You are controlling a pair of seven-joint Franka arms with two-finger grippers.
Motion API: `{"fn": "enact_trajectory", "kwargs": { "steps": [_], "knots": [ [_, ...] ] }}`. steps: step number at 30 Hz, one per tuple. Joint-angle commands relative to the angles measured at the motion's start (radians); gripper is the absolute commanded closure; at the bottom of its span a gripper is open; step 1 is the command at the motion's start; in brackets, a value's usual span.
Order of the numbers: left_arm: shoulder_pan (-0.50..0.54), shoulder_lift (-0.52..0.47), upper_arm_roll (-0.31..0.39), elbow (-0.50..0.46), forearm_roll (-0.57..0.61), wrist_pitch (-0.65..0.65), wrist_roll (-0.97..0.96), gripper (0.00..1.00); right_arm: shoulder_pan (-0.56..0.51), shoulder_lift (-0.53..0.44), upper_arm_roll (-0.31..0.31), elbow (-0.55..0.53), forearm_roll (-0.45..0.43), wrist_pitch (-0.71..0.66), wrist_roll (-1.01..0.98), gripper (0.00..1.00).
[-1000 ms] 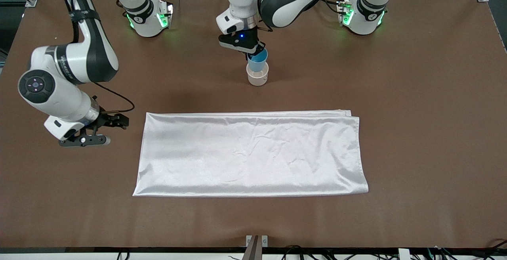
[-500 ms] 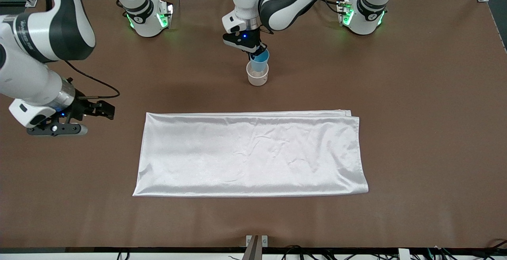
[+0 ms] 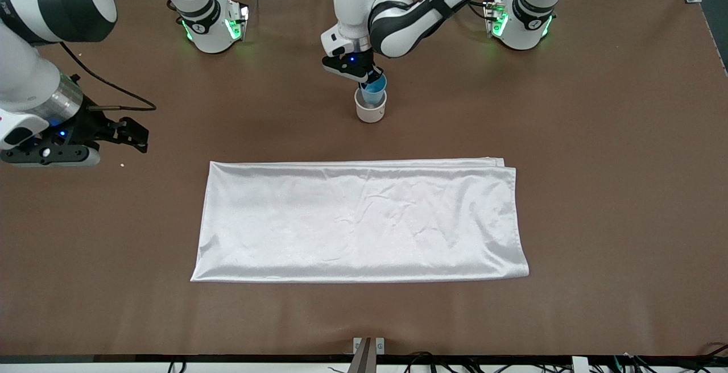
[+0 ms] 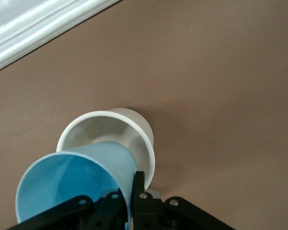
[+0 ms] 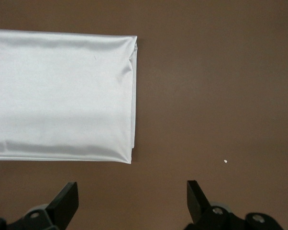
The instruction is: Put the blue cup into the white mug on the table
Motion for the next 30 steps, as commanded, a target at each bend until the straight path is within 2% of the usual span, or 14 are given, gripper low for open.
{"fn": "enact_trajectory", "kwargs": {
  "steps": [1, 2, 3, 12, 21, 26, 30],
  "knots": [
    [0.010, 0.015, -0.011, 0.010, 0.036, 0.008, -0.033, 0.46, -0.002, -0.112, 0.003, -0.139, 0.013, 0.020, -0.019, 0.00],
    [0.010, 0.014, -0.011, 0.010, 0.037, 0.008, -0.025, 0.16, -0.002, -0.126, 0.003, -0.153, 0.013, 0.020, -0.019, 0.00],
    [0.010, 0.014, -0.011, 0.013, 0.037, 0.008, -0.023, 0.00, -0.002, -0.137, 0.003, -0.164, 0.013, 0.020, -0.019, 0.00],
    [0.023, -0.005, -0.012, 0.016, 0.035, 0.007, -0.016, 0.00, -0.008, -0.149, -0.002, -0.162, 0.012, 0.009, -0.021, 0.00],
    [0.075, -0.127, -0.029, 0.016, 0.014, -0.016, 0.004, 0.00, -0.047, -0.120, -0.008, -0.087, 0.012, -0.002, -0.104, 0.00],
    [0.087, -0.239, -0.034, 0.047, -0.129, -0.111, 0.010, 0.00, -0.059, -0.105, -0.008, -0.057, 0.015, -0.023, -0.125, 0.00],
    [0.095, -0.302, -0.002, 0.079, -0.229, -0.179, 0.073, 0.00, -0.060, -0.091, -0.008, -0.026, 0.015, -0.046, -0.124, 0.00]
  ]
}}
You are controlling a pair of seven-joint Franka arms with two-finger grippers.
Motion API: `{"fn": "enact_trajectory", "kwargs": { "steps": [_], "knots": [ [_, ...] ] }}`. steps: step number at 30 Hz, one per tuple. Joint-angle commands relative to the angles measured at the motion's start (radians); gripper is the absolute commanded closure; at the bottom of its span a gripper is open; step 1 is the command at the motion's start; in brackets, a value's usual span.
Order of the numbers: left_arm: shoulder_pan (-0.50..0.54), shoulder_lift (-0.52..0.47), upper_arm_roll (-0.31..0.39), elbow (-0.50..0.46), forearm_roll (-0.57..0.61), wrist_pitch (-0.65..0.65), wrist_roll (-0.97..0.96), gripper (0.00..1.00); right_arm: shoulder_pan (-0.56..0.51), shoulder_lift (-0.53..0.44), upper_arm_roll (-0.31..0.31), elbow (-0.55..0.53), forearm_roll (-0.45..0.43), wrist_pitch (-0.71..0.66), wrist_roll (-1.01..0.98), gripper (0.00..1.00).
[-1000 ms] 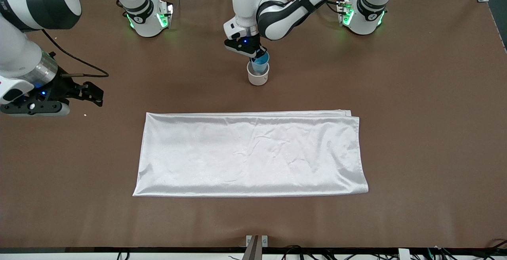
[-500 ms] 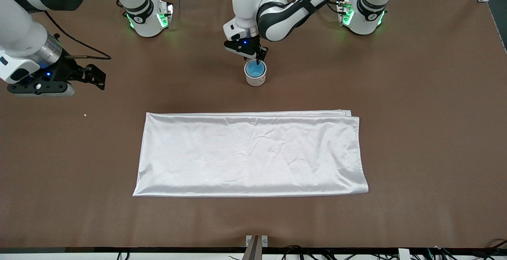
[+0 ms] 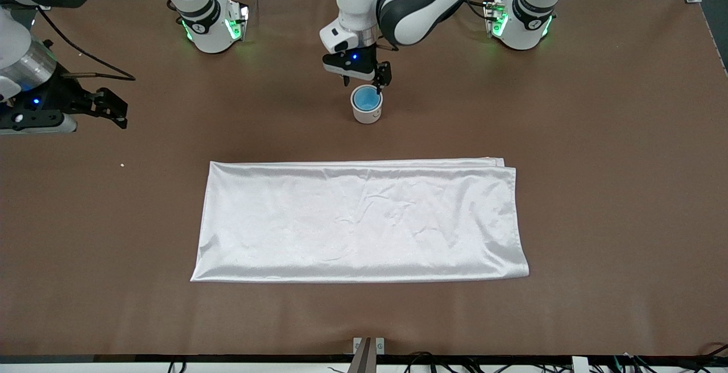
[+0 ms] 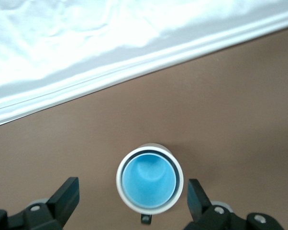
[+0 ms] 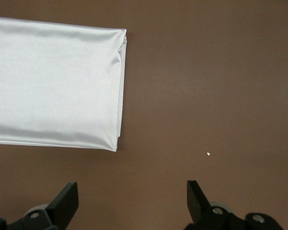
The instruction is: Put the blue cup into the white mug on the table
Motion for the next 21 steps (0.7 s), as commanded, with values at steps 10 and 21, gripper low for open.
{"fn": "enact_trajectory", "kwargs": {
  "steps": [10, 21],
  "knots": [
    [0.014, -0.328, 0.237, 0.070, -0.389, -0.292, 0.424, 0.00, -0.026, 0.073, 0.007, 0.161, 0.114, -0.114, 0.007, 0.00],
    [0.014, -0.489, 0.558, 0.065, -0.520, -0.433, 0.680, 0.00, -0.017, 0.107, 0.009, 0.213, 0.114, -0.113, 0.014, 0.00]
  ]
}}
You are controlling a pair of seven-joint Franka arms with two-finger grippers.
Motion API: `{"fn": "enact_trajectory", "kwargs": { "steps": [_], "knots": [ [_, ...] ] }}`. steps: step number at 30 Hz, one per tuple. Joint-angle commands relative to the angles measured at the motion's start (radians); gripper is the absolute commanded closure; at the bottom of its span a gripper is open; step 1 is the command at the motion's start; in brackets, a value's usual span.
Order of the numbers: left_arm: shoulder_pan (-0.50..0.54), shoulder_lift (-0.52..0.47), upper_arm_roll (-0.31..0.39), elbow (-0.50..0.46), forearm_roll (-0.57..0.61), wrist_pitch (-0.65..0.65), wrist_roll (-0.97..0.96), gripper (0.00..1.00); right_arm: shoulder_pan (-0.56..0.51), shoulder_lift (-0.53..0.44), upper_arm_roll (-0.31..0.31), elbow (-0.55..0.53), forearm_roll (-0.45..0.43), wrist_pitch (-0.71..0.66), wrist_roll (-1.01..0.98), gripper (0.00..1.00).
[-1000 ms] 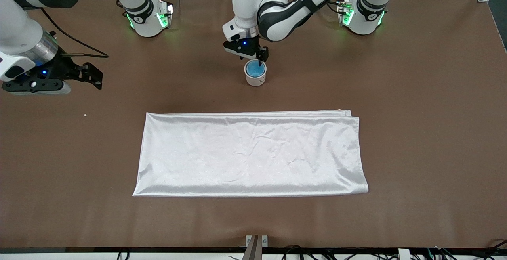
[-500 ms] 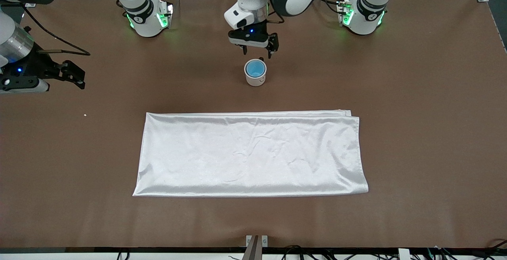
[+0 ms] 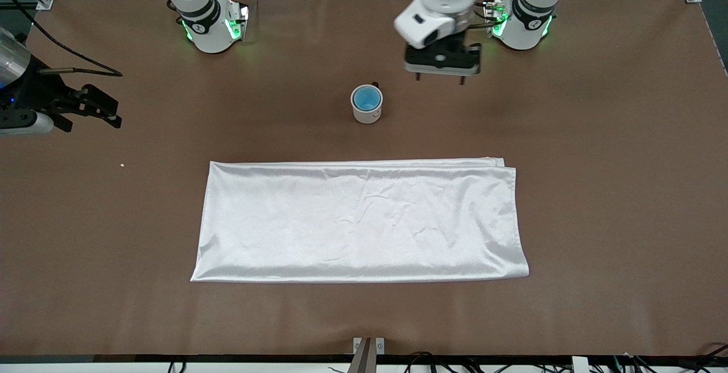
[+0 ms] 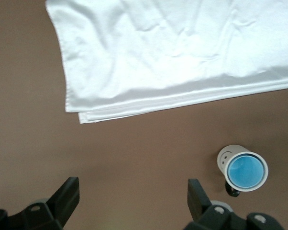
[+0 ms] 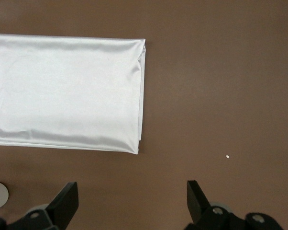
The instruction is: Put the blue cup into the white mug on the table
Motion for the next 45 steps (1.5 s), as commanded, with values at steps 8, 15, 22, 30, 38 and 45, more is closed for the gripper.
{"fn": "enact_trajectory", "kwargs": {
  "steps": [8, 15, 22, 30, 38, 45],
  "knots": [
    [0.000, -0.087, 0.360, -0.016, -0.053, -0.066, 0.367, 0.00, -0.011, 0.044, 0.007, 0.049, 0.014, -0.023, 0.010, 0.00],
    [0.000, -0.078, 0.459, -0.009, -0.048, -0.067, 0.404, 0.00, -0.012, 0.065, 0.007, 0.050, -0.006, -0.016, 0.005, 0.00],
    [0.007, -0.033, 0.499, 0.079, -0.040, -0.081, 0.400, 0.00, -0.014, 0.065, 0.007, 0.055, -0.008, -0.020, 0.001, 0.00],
    [0.010, 0.024, 0.525, 0.168, -0.051, -0.107, 0.403, 0.00, -0.015, 0.065, 0.007, 0.053, -0.022, -0.022, -0.001, 0.00],
    [0.013, 0.071, 0.523, 0.223, -0.053, -0.112, 0.401, 0.00, -0.015, 0.062, 0.007, 0.053, -0.023, -0.025, -0.001, 0.00],
    [0.013, 0.071, 0.522, 0.223, -0.053, -0.113, 0.397, 0.00, -0.015, 0.055, 0.007, 0.055, -0.022, -0.025, -0.001, 0.00]
  ]
}}
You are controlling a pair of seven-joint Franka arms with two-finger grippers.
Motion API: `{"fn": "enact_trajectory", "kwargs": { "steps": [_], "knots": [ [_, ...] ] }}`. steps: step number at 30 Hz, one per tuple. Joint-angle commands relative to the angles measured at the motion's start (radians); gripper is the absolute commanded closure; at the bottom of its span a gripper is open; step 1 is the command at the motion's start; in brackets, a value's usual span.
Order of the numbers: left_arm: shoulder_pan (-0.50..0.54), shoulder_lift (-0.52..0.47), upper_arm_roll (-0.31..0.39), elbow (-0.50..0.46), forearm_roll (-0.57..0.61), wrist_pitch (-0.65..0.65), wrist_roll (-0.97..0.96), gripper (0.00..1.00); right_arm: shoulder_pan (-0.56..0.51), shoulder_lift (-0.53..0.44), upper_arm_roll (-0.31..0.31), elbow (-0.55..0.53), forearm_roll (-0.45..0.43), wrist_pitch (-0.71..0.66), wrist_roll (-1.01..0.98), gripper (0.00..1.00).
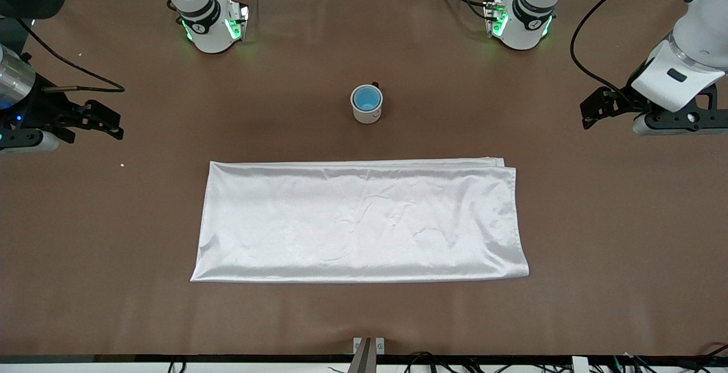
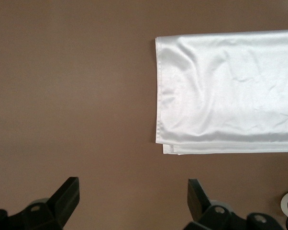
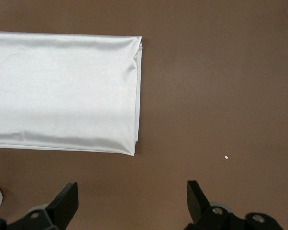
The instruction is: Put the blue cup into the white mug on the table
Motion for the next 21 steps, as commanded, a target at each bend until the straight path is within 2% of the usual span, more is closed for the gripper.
{"fn": "enact_trajectory", "kwargs": {
  "steps": [1, 21],
  "knots": [
    [0.003, 0.014, -0.001, 0.038, -0.024, -0.033, -0.001, 0.00, -0.014, 0.001, 0.010, 0.024, -0.009, -0.022, -0.002, 0.00],
    [0.003, 0.014, -0.001, 0.038, -0.053, -0.032, 0.003, 0.00, -0.021, -0.014, 0.009, 0.008, -0.009, -0.048, -0.007, 0.00]
  ]
}}
